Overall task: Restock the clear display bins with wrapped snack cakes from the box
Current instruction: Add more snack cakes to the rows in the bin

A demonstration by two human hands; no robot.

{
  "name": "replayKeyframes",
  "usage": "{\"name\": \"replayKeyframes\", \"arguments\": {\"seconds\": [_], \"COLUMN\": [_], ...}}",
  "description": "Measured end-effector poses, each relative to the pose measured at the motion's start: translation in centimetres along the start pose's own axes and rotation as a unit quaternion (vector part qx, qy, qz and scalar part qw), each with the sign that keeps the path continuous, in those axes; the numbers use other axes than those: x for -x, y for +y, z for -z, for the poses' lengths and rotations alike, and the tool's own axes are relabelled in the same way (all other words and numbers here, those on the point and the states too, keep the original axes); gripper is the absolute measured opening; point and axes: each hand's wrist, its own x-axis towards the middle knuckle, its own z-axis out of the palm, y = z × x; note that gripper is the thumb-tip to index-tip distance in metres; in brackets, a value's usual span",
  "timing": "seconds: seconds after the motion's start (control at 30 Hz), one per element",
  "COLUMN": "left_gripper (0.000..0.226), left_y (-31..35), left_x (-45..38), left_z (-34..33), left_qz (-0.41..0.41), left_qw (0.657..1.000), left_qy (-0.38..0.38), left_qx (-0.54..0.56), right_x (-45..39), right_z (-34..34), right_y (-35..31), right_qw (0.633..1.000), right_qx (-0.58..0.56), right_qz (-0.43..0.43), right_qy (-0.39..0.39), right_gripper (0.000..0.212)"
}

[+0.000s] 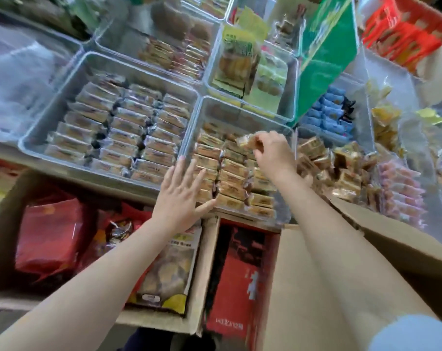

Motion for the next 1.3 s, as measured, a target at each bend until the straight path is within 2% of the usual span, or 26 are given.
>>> {"name": "replayKeyframes", "arguments": {"seconds": [0.17, 0.27, 0.37, 0.5, 0.67, 0.73, 0.83, 0.9, 0.97, 1.03, 1.1, 1.2, 1.3], "left_gripper": [0.093, 0.090, 0.090, 0.088, 0.094, 0.092, 0.075, 0.064, 0.057, 0.050, 0.041, 0.029, 0.023], "left_y": [-0.1, -0.2, -0.1, 0.0, 0.7, 3.5, 12.5, 19.4, 25.2, 29.5, 32.0, 33.4, 33.4], "left_x": [0.0, -0.1, -0.1, 0.0, 0.1, 0.9, 3.7, 6.9, 9.9, 12.0, 12.8, 12.3, 11.5], "left_z": [-0.1, -0.2, -0.3, 0.0, 1.2, 2.1, 4.6, 6.4, 7.4, 7.6, 6.3, 4.3, 3.5], "left_qz": [-0.009, -0.008, -0.011, -0.011, 0.024, 0.023, -0.097, -0.194, -0.259, -0.284, -0.288, -0.302, -0.292], "left_qw": [1.000, 1.000, 1.000, 1.000, 0.999, 0.998, 0.973, 0.935, 0.913, 0.916, 0.929, 0.945, 0.953], "left_qy": [0.004, -0.005, -0.014, -0.010, -0.030, 0.007, 0.067, 0.065, 0.034, -0.017, -0.041, -0.002, 0.019], "left_qx": [0.007, 0.009, 0.005, -0.001, 0.019, 0.055, 0.200, 0.291, 0.312, 0.282, 0.228, 0.126, 0.081], "right_x": [-1.9, -1.6, -0.7, 1.1, 7.0, 11.5, 18.5, 22.8, 26.5, 29.3, 31.1, 32.1, 31.9], "right_z": [-3.9, -5.0, -4.9, -2.4, 5.9, 9.6, 13.3, 14.5, 14.6, 13.4, 10.7, 5.2, -0.7], "right_y": [-2.0, -2.9, -3.1, -3.0, -0.4, 2.4, 7.9, 12.1, 16.4, 20.6, 24.8, 30.3, 34.1], "right_qw": [0.989, 0.987, 0.979, 0.968, 0.985, 0.983, 0.982, 0.982, 0.978, 0.973, 0.972, 0.957, 0.931], "right_qx": [0.058, 0.061, 0.049, 0.048, -0.109, -0.158, -0.185, -0.182, -0.187, -0.180, -0.135, -0.053, -0.006], "right_qz": [-0.001, -0.002, 0.001, 0.025, 0.044, 0.057, 0.024, -0.024, -0.079, -0.140, -0.188, -0.235, -0.263], "right_qy": [-0.137, -0.150, -0.197, -0.246, -0.124, -0.071, 0.008, 0.040, 0.051, 0.027, -0.041, -0.164, -0.255], "right_gripper": [0.031, 0.035, 0.050, 0.057, 0.033, 0.021, 0.024, 0.028, 0.029, 0.030, 0.025, 0.021, 0.040]}}
